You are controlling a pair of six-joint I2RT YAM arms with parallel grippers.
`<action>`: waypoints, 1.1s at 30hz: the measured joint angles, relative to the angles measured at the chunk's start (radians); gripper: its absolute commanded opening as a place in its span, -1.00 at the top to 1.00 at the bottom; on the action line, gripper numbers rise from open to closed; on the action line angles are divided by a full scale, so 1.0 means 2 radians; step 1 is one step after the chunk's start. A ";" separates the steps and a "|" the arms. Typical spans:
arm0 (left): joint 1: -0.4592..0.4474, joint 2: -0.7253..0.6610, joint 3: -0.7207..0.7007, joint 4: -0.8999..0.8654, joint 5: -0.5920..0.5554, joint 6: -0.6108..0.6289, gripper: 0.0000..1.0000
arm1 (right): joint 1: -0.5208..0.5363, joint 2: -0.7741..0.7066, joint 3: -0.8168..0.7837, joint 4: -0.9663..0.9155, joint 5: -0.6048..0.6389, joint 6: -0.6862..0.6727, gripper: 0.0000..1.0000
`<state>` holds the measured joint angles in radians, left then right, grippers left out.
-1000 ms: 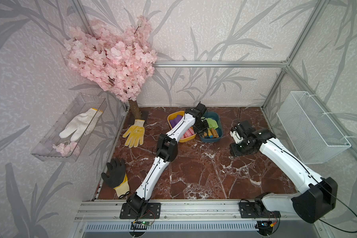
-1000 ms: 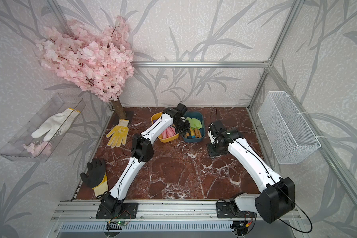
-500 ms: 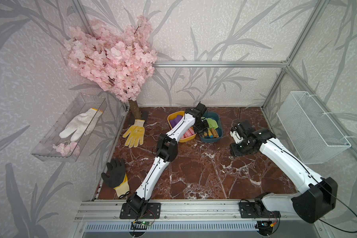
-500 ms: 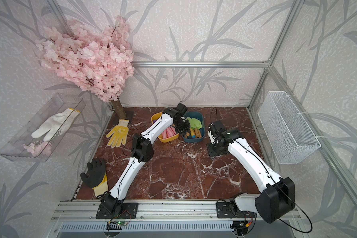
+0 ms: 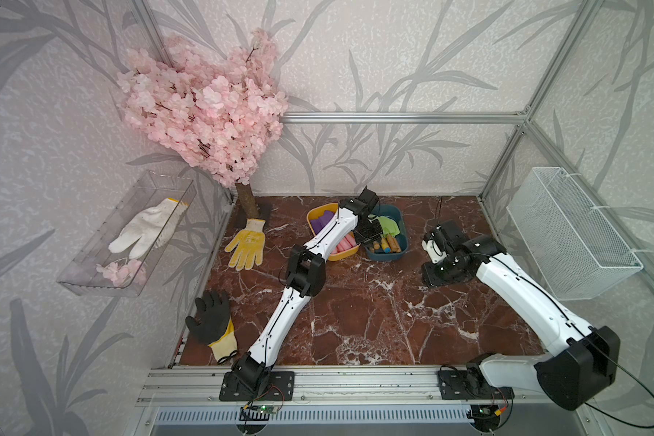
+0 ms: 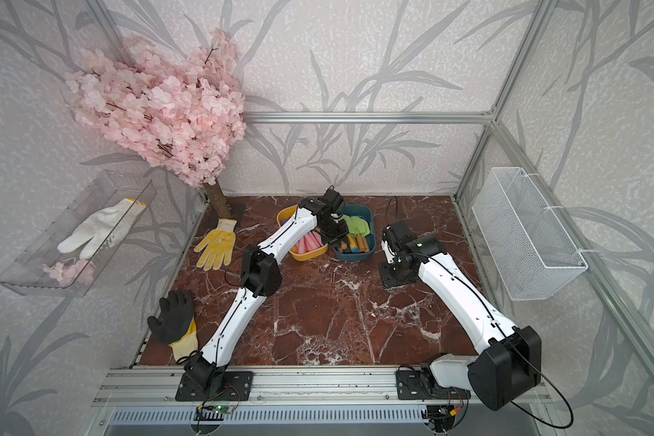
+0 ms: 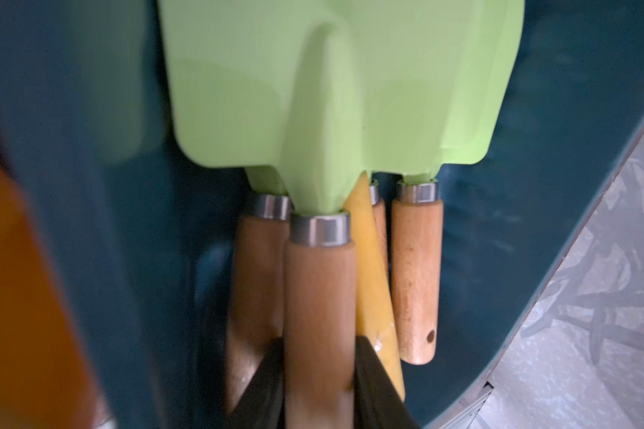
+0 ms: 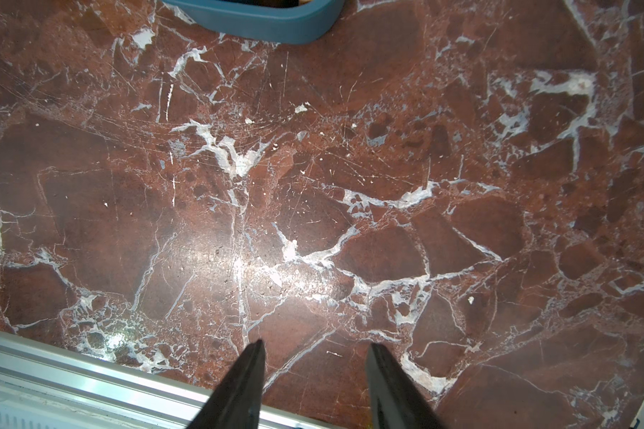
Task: Sort the small shovels by color and place them into the storage box
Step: Place the shovel in the storage box, then reset both arms
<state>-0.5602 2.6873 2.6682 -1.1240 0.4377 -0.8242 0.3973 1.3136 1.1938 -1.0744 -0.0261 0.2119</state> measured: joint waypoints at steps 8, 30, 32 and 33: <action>0.000 -0.012 0.000 0.004 -0.006 0.000 0.16 | 0.000 -0.001 0.000 -0.001 0.000 0.000 0.02; 0.010 -0.648 -0.521 0.131 -0.325 0.114 -0.09 | -0.051 -0.148 -0.134 0.226 0.079 -0.024 -0.30; 0.038 -0.730 -0.636 0.187 -0.368 0.129 -0.10 | -0.054 -0.184 -0.204 0.316 0.110 -0.047 -0.32; 0.060 -0.766 -0.690 0.213 -0.383 0.134 -0.11 | -0.057 -0.192 -0.234 0.358 0.124 -0.057 -0.34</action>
<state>-0.4412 1.1553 1.2892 -0.6987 -0.3290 -0.5568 0.2832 0.9295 0.7250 -0.3580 0.2214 0.0982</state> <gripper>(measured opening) 0.550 0.658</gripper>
